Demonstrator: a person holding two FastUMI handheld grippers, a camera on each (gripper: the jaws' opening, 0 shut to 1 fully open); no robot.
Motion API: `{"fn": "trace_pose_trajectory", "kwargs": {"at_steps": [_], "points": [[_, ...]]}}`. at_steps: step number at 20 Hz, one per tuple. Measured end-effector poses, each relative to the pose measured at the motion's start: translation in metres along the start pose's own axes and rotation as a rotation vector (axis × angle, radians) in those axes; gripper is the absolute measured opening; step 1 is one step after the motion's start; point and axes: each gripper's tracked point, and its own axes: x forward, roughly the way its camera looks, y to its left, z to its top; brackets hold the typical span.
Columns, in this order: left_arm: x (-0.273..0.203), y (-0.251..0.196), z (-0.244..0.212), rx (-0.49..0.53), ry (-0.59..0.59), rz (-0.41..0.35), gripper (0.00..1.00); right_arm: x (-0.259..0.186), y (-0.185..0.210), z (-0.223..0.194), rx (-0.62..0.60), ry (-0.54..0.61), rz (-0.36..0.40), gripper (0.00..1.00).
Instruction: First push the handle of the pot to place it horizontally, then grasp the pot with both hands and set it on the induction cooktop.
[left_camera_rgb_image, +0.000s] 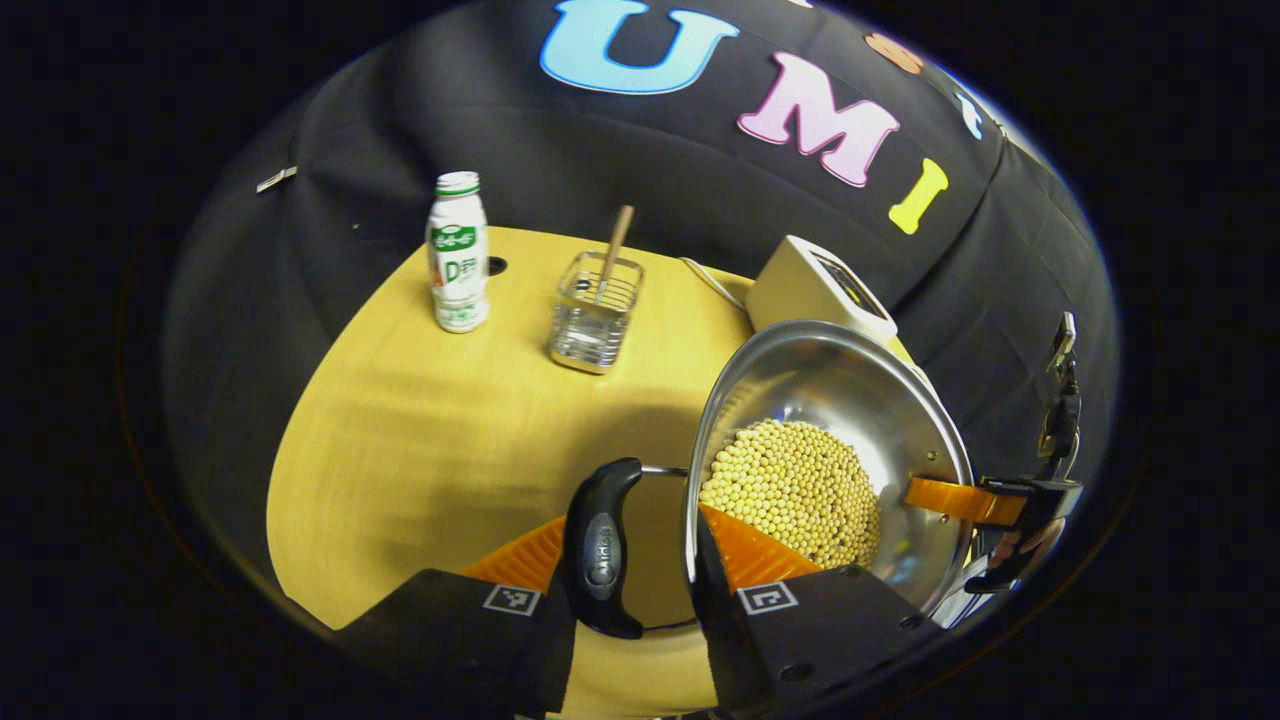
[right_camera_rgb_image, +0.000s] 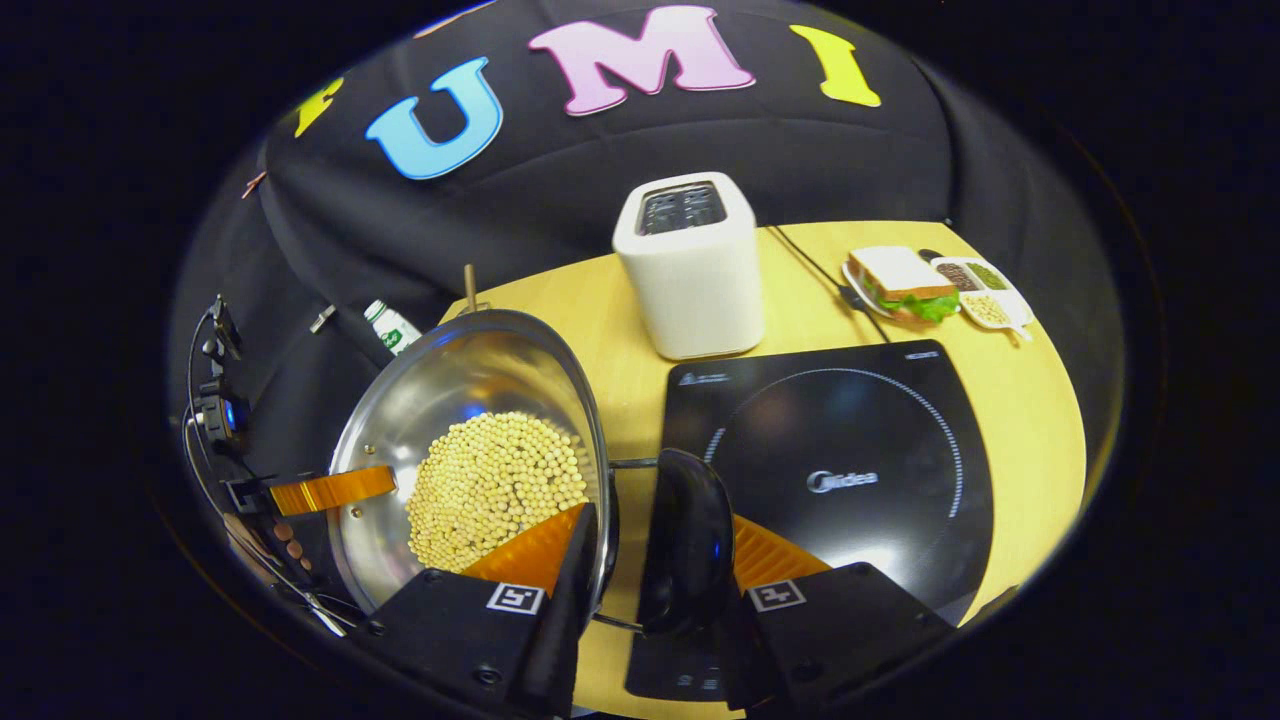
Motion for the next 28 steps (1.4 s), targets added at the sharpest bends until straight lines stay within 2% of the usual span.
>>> {"fn": "trace_pose_trajectory", "kwargs": {"at_steps": [1, 2, 4, 5, 6, 12, 13, 15, 16, 23, 24, 25, 26, 27, 28], "points": [[0.005, -0.015, 0.001, 0.009, 0.004, -0.007, 0.57, -0.006, -0.014, 0.003, 0.009, -0.004, -0.008, 0.54], [0.009, -0.030, 0.003, 0.017, 0.008, -0.018, 0.57, -0.010, -0.027, 0.005, 0.017, -0.003, -0.014, 0.59], [0.018, -0.058, 0.005, 0.037, 0.018, -0.038, 0.57, -0.019, -0.055, 0.012, 0.032, -0.008, -0.027, 0.59], [0.024, -0.072, 0.005, 0.044, 0.020, -0.045, 0.57, -0.023, -0.069, 0.014, 0.039, -0.010, -0.034, 0.55], [0.030, -0.086, 0.005, 0.049, 0.021, -0.050, 0.57, -0.025, -0.082, 0.017, 0.046, -0.011, -0.041, 0.59], [0.064, -0.152, -0.002, 0.045, 0.044, -0.072, 0.57, -0.032, -0.153, 0.033, 0.058, -0.013, -0.071, 0.59], [0.070, -0.160, -0.002, 0.045, 0.048, -0.073, 0.57, -0.031, -0.162, 0.034, 0.061, -0.012, -0.074, 0.54], [0.079, -0.178, -0.003, 0.050, 0.046, -0.074, 0.57, -0.031, -0.181, 0.036, 0.069, -0.009, -0.078, 0.55], [0.082, -0.185, -0.005, 0.051, 0.047, -0.072, 0.57, -0.029, -0.190, 0.038, 0.071, -0.007, -0.081, 0.59], [0.107, -0.207, -0.014, 0.038, 0.061, -0.038, 0.57, -0.016, -0.227, 0.035, 0.069, 0.021, -0.086, 0.59], [0.110, -0.207, -0.016, 0.034, 0.066, -0.034, 0.57, -0.012, -0.228, 0.033, 0.070, 0.032, -0.082, 0.54], [0.111, -0.206, -0.018, 0.028, 0.074, -0.031, 0.57, -0.009, -0.230, 0.033, 0.072, 0.037, -0.078, 0.54], [0.113, -0.207, -0.021, 0.022, 0.078, -0.028, 0.57, -0.007, -0.231, 0.033, 0.073, 0.040, -0.075, 0.59], [0.115, -0.207, -0.022, 0.018, 0.083, -0.027, 0.57, -0.006, -0.233, 0.033, 0.070, 0.041, -0.074, 0.54], [0.117, -0.208, -0.024, 0.016, 0.089, -0.027, 0.57, -0.003, -0.235, 0.033, 0.066, 0.041, -0.075, 0.58]]}}
